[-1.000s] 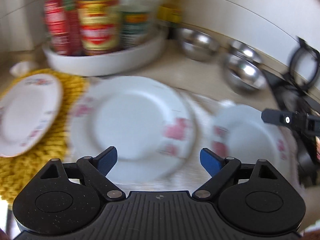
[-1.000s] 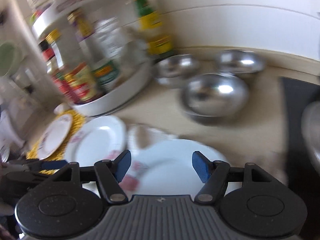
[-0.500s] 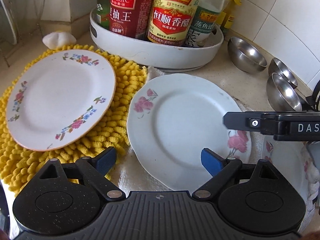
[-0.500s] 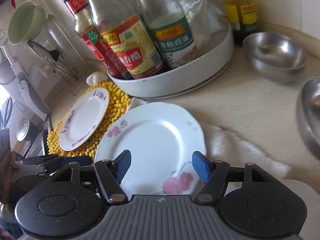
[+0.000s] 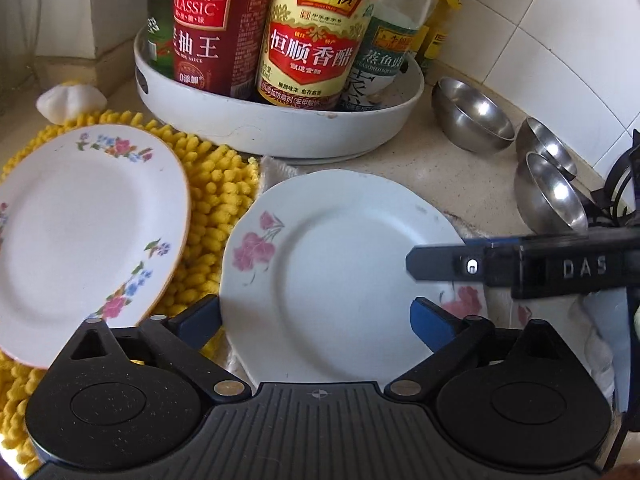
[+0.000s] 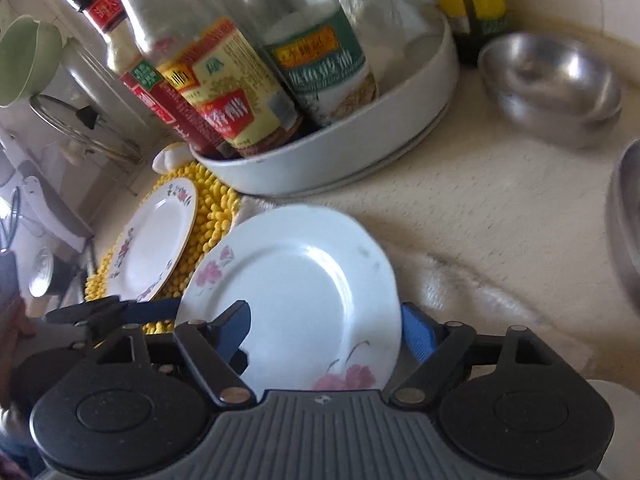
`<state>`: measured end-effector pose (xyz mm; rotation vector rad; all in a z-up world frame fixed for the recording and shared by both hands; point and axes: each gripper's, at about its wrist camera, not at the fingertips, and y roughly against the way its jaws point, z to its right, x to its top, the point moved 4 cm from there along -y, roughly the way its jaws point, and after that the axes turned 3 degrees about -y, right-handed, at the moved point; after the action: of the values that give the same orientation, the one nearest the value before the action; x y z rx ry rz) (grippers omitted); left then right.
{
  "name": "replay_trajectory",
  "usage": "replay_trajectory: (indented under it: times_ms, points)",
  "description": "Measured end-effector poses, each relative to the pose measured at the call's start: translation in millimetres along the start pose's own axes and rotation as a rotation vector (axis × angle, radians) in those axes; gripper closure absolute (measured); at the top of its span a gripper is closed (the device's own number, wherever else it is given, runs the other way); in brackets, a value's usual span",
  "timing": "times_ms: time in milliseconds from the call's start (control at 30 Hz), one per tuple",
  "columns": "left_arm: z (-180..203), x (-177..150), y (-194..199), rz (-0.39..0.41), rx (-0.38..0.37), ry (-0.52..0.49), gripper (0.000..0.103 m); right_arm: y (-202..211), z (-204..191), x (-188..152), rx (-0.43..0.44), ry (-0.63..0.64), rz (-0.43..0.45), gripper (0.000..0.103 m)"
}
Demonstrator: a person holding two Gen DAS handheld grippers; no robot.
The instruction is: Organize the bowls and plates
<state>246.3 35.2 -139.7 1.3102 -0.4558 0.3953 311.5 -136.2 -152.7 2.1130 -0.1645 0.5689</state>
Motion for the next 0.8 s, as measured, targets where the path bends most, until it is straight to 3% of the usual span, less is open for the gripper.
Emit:
replay_trajectory:
  times_ms: [133, 233, 367, 467, 600, 700, 800]
  points:
    - [9, 1, -8, -0.008, 0.035, -0.063, 0.001, 2, 1, -2, 0.01, 0.006, -0.006, 0.008]
    - [15, -2, -7, -0.015, 0.076, -0.122, 0.005, 10, 2, -5, -0.001, -0.014, -0.01, 0.014]
    - [6, 1, 1, -0.017, 0.063, -0.089, 0.021, 16, 0, -12, -0.009, -0.006, -0.007, 0.015]
    - [2, -3, 0, -0.006, 0.026, -0.099, 0.018, 12, 5, -14, 0.009, -0.019, 0.009, 0.017]
    - [8, -13, 3, 0.018, 0.044, -0.145, 0.019, 18, 5, -18, -0.012, -0.037, -0.012, 0.024]
    - [4, -17, 6, 0.024, 0.027, -0.122, 0.018, 15, -4, -18, -0.068, -0.047, 0.02, 0.024]
    - [10, -13, 1, 0.026, 0.073, -0.137, 0.017, 14, -11, -20, -0.123, -0.04, 0.035, 0.024]
